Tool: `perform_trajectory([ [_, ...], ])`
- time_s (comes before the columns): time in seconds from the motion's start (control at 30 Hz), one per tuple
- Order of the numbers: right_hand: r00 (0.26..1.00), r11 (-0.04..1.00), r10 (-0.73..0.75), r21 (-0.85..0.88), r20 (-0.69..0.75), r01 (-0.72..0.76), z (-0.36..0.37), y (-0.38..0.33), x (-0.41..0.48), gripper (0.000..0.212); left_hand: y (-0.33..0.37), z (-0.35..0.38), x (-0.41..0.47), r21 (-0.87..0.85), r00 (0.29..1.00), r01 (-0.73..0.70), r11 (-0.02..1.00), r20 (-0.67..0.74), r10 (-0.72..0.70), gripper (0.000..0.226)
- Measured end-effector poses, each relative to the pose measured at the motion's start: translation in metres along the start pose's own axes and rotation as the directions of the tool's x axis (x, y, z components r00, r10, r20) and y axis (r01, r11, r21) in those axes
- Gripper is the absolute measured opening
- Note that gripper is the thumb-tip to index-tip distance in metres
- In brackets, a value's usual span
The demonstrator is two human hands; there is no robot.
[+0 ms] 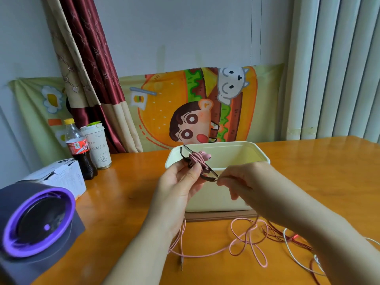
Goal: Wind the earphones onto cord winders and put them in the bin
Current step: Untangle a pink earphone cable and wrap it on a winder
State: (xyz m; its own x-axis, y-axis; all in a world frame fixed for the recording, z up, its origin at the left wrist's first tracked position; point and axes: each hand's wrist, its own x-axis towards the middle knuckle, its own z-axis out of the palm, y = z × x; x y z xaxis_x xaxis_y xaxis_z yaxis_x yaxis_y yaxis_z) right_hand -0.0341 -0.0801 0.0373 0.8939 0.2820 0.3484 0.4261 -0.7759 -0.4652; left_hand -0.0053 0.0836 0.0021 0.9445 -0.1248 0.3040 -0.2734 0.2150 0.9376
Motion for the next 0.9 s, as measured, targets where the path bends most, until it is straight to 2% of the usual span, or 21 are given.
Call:
perform_trajectory([
  [0.13,0.998,0.980,0.062,0.191,0.006,-0.062,0.000,0.000,0.000,0.022,0.001,-0.005,0.002,0.012,1.000,0.001,1.000,0.005,-0.001,0.027],
  [0.27,0.997,0.983,0.065,0.172,-0.033,-0.059,-0.002,0.000,-0.001,0.022,0.001,-0.006,0.002,-0.079,1.000,0.006,0.997,0.001,-0.006,0.027],
  [0.33,0.999,0.990,0.021,0.138,-0.024,-0.017,-0.002,-0.004,-0.002,0.020,0.001,-0.003,0.001,0.014,1.000,-0.024,1.000,-0.001,0.024,0.023],
  [0.4,0.999,0.994,-0.030,0.108,-0.024,0.032,-0.002,-0.008,-0.004,0.018,-0.002,-0.001,0.001,0.190,0.997,-0.074,0.979,0.004,0.075,0.022],
  [0.47,0.996,0.993,-0.065,0.095,-0.068,0.072,-0.002,-0.009,-0.005,0.017,-0.003,0.000,0.003,0.307,0.996,-0.082,0.948,0.007,0.084,0.024],
  [0.53,0.987,0.990,-0.083,0.099,-0.140,0.097,-0.006,-0.005,-0.005,0.017,-0.004,0.000,0.003,0.336,0.997,-0.058,0.940,0.066,0.038,0.025],
  [0.67,0.957,0.986,-0.060,0.135,-0.285,0.102,-0.019,0.005,-0.006,0.013,0.000,0.001,-0.004,0.309,0.942,-0.069,0.948,0.334,-0.041,0.023],
  [0.73,0.946,0.982,-0.011,0.174,-0.324,0.071,-0.022,0.010,-0.005,0.016,0.000,0.002,-0.005,0.253,0.926,-0.044,0.966,0.372,-0.055,0.030],
  [0.8,0.934,0.966,0.055,0.256,-0.353,0.040,-0.021,0.015,-0.003,0.028,-0.002,0.003,-0.006,0.216,0.920,-0.026,0.976,0.387,-0.061,0.038],
  [0.9,0.936,0.907,0.122,0.420,-0.330,0.030,-0.014,0.017,0.001,0.041,-0.002,0.002,-0.006,0.218,0.904,-0.030,0.976,0.422,-0.066,0.046],
])
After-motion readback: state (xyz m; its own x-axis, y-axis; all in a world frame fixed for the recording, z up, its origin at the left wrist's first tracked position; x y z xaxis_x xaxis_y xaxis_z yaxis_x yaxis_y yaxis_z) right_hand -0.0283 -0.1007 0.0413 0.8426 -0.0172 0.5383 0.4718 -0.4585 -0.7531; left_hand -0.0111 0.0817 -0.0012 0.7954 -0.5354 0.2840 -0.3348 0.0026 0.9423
